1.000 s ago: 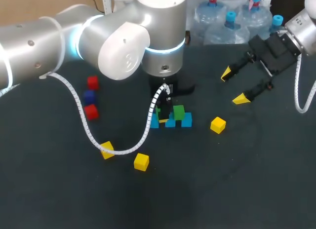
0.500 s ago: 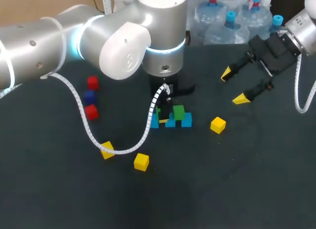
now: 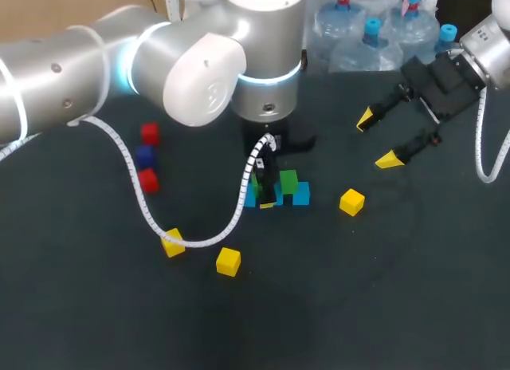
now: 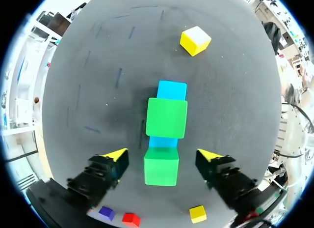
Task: Place the blue cubes, place green cubes on the blue cubes, place the yellow cubes on the green cubes, then place the red cubes on the yellow cubes, and place purple cube on the red cubes.
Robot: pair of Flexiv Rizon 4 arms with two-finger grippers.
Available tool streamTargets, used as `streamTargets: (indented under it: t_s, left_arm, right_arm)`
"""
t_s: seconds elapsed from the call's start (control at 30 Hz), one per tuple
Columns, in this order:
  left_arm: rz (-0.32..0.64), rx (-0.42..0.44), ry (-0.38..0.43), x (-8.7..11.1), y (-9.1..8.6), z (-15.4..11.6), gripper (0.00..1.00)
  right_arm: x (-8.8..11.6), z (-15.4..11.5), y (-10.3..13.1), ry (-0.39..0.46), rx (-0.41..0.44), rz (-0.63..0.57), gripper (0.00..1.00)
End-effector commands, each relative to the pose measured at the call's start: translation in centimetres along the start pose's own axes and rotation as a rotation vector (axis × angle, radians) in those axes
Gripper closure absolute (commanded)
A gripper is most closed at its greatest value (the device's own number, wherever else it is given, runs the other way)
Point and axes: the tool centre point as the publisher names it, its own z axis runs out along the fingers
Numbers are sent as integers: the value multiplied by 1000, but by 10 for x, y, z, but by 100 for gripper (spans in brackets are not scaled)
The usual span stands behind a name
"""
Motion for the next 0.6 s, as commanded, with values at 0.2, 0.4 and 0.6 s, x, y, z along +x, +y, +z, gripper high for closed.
streamTargets:
  t_s: [0.2, 0.4, 0.6]
  left_arm:
    - [5, -57, -38, -1, -7, -22, 0]
    - [-7, -94, -36, 9, -14, -40, 0]
    - [-27, -129, -41, 18, -22, -51, 0]
  right_arm:
    - [0, 0, 0, -1, 0, -1, 0]
    - [0, 0, 0, -1, 0, -1, 0]
    - [0, 0, 0, -1, 0, -1, 0]
